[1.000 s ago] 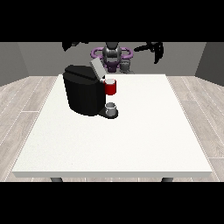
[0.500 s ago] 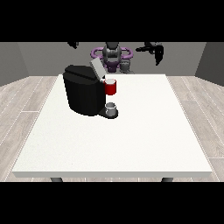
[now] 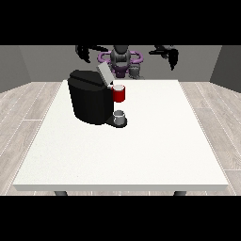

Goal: Insert the coffee pod into the coffee machine and close the lid

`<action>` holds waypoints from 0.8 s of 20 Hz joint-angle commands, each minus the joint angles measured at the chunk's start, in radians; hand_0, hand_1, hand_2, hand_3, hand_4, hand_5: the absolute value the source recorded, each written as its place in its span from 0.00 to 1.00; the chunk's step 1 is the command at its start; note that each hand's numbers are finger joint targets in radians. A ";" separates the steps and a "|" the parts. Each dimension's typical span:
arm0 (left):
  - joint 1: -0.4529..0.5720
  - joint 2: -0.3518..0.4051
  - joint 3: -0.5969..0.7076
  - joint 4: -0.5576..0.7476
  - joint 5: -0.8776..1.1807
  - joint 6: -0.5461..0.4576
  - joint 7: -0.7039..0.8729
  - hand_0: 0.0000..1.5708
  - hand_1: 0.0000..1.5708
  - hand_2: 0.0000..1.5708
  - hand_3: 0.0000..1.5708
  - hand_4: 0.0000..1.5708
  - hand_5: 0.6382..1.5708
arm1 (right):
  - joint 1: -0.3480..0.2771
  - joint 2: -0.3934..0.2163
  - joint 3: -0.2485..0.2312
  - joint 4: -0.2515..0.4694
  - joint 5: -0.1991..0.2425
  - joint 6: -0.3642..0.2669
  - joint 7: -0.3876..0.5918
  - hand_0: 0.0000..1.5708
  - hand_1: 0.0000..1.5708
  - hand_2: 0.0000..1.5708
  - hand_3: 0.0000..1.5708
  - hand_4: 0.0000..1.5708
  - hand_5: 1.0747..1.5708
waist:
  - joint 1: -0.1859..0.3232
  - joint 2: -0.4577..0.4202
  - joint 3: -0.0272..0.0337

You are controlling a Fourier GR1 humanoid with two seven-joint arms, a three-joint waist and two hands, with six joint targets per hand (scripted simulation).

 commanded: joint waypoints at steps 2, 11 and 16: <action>0.097 -0.022 -0.076 -0.100 0.065 0.041 0.001 0.00 0.00 0.00 0.00 0.00 1.00 | -0.054 -0.003 -0.036 0.098 -0.016 0.016 -0.037 0.00 0.00 0.00 0.00 0.00 1.00 | 0.024 0.054 0.0000; 0.129 0.033 -0.084 -0.277 0.097 0.061 0.125 0.00 0.00 0.00 0.00 0.00 1.00 | -0.176 -0.005 -0.045 0.205 0.006 0.024 -0.044 0.00 0.00 0.00 0.00 0.00 1.00 | -0.009 0.113 0.0000; 0.123 0.023 -0.108 -0.294 0.076 0.103 0.055 0.00 0.00 0.00 0.00 0.00 1.00 | -0.261 -0.043 -0.062 0.273 0.016 0.066 -0.100 0.00 0.00 0.00 0.00 0.00 1.00 | -0.021 0.193 -0.0001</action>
